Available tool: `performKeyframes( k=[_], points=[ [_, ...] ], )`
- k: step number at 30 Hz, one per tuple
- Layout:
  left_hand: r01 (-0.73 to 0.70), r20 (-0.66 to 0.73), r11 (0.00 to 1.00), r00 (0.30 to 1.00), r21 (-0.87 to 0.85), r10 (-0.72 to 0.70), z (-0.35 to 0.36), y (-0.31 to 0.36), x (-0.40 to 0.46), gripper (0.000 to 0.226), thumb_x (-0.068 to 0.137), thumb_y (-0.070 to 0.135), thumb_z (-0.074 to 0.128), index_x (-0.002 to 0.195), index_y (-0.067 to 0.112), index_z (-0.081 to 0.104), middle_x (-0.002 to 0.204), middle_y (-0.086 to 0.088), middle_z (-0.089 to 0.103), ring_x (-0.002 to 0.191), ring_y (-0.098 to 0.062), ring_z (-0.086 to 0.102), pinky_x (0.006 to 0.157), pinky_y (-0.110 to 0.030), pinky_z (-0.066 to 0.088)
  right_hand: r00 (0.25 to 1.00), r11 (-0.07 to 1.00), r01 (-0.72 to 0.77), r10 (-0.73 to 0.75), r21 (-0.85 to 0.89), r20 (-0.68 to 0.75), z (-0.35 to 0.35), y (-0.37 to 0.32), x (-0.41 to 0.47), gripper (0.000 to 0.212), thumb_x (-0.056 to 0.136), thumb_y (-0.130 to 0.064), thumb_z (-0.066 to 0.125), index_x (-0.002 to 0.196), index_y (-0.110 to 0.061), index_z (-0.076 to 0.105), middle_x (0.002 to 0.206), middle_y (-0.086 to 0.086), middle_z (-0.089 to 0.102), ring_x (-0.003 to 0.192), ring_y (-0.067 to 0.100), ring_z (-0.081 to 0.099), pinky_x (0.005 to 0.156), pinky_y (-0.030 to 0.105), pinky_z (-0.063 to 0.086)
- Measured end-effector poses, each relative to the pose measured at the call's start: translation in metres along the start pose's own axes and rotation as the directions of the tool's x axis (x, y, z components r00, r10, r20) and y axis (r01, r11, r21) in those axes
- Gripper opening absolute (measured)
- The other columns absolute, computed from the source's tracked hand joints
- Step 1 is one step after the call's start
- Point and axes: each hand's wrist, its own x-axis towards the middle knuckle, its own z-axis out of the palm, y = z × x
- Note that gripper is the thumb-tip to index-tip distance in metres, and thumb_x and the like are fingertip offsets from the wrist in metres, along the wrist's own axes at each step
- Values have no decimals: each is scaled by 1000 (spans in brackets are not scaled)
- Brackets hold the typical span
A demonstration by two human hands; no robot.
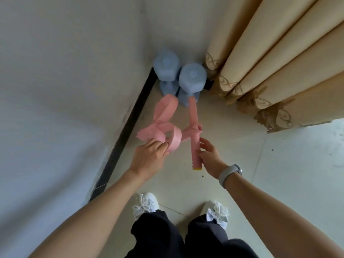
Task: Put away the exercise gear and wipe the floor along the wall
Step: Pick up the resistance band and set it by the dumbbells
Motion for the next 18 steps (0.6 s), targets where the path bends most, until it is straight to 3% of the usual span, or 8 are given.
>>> performKeyframes(
  k=[3,7,10,13,18],
  points=[
    [-85,-31,995,996,53,87,67,-21,-2,17,79,23,54,76,12,67,62,4,62,61,-17,59,41,-24,42,1000,993,12,-14,119,21,0,40,62,50,88,16,32,130,-8,40,109,6,48,82,20,51,72,40,45],
    [-198,-51,979,978,49,201,137,-42,-3,7,77,16,63,75,12,67,63,3,62,61,-19,57,47,-27,46,996,982,-26,10,187,89,-3,74,124,45,89,16,36,126,-10,40,99,7,50,91,24,53,83,43,49],
    [-215,-11,976,976,16,215,174,-56,3,12,79,16,56,78,12,68,68,2,65,65,-20,59,53,-29,49,998,984,37,-26,-173,65,-12,94,148,45,86,14,39,130,1,42,97,9,57,86,25,58,78,41,53],
    [-218,7,973,976,-80,219,193,-61,9,17,83,19,53,85,13,69,79,1,68,72,-20,61,60,-31,53,993,894,100,-114,-437,-6,-15,93,152,40,86,3,38,122,-5,53,105,16,62,90,32,62,83,45,53],
    [-124,-205,984,974,-129,96,187,-63,15,24,82,25,55,103,15,62,101,-9,65,94,-22,54,83,-34,45,887,634,248,-452,-732,-91,-7,76,148,41,91,-19,46,131,-7,44,130,16,43,118,33,44,98,44,40]
  ],
)
